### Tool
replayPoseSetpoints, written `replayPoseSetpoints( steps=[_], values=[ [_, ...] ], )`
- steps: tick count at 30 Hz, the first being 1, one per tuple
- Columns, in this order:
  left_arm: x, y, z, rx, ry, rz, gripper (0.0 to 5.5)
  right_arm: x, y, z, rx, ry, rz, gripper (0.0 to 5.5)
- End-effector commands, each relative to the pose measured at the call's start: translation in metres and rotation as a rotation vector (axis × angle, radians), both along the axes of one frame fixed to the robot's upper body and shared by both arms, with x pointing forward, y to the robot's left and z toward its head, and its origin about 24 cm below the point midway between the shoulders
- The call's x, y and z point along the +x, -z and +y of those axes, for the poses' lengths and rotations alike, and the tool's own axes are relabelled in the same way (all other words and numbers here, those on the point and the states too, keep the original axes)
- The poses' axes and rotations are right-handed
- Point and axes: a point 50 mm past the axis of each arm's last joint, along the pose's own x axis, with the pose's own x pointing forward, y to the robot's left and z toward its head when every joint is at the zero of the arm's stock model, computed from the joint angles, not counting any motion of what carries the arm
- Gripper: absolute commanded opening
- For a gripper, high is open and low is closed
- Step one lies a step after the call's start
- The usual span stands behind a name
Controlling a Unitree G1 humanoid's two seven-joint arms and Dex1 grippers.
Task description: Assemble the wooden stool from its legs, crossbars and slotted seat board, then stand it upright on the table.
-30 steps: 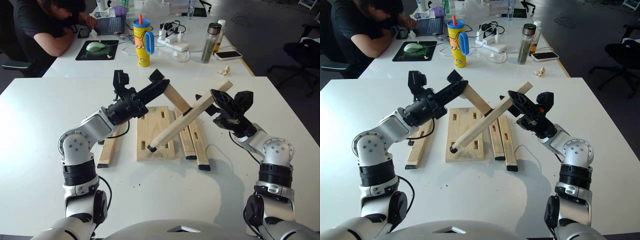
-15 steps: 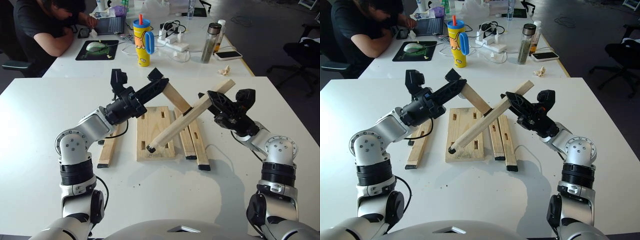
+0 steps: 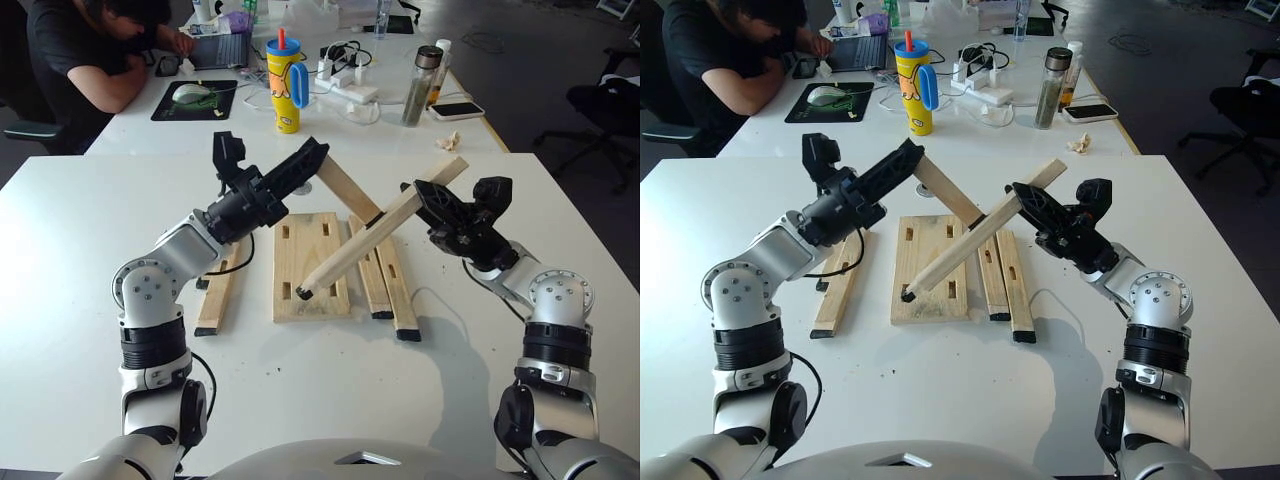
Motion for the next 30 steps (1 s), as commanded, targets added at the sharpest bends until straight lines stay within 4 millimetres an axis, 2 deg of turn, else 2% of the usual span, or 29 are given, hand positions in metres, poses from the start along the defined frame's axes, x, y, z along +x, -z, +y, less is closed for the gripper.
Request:
replayPoseSetpoints(
  steps=[1,3,6,8,11,12,13,15,17,21,25,30],
  values=[
    [0.011,-0.023,0.018,-0.142,-0.113,-0.053,2.12,0.002,-0.003,-0.005,-0.047,0.001,-0.020,2.04],
    [0.014,-0.032,0.033,-0.199,-0.181,-0.070,2.41,-0.001,0.000,-0.008,-0.070,-0.001,-0.012,2.04],
    [0.015,-0.032,0.058,-0.189,-0.280,-0.082,2.79,-0.006,0.006,-0.015,-0.134,0.000,0.004,2.04],
    [0.012,-0.023,0.067,-0.067,-0.307,-0.088,3.03,-0.005,0.008,-0.022,-0.188,0.034,0.001,2.04],
    [-0.008,0.016,0.056,0.334,-0.197,-0.102,3.03,0.001,-0.005,-0.040,-0.243,0.119,-0.064,2.04],
    [-0.012,0.025,0.053,0.410,-0.155,-0.104,3.03,0.002,-0.009,-0.043,-0.262,0.133,-0.083,2.04],
    [-0.021,0.042,0.046,0.545,-0.095,-0.114,3.03,0.004,-0.017,-0.045,-0.265,0.131,-0.113,2.04],
    [-0.036,0.072,0.036,0.751,0.020,-0.153,3.03,0.011,-0.026,-0.041,-0.331,0.114,-0.169,2.04],
    [-0.046,0.091,0.030,0.879,0.108,-0.221,3.03,0.019,-0.031,-0.030,-0.378,0.100,-0.232,2.04],
    [-0.055,0.107,0.019,1.023,0.235,-0.367,3.03,0.031,-0.033,-0.009,-0.436,0.062,-0.334,2.04],
    [-0.051,0.121,0.011,1.156,0.269,-0.484,3.03,0.041,-0.022,0.008,-0.529,0.018,-0.407,2.04],
    [-0.047,0.140,0.007,1.285,0.289,-0.542,3.03,0.044,-0.016,0.011,-0.576,-0.035,-0.445,2.04]
  ],
)
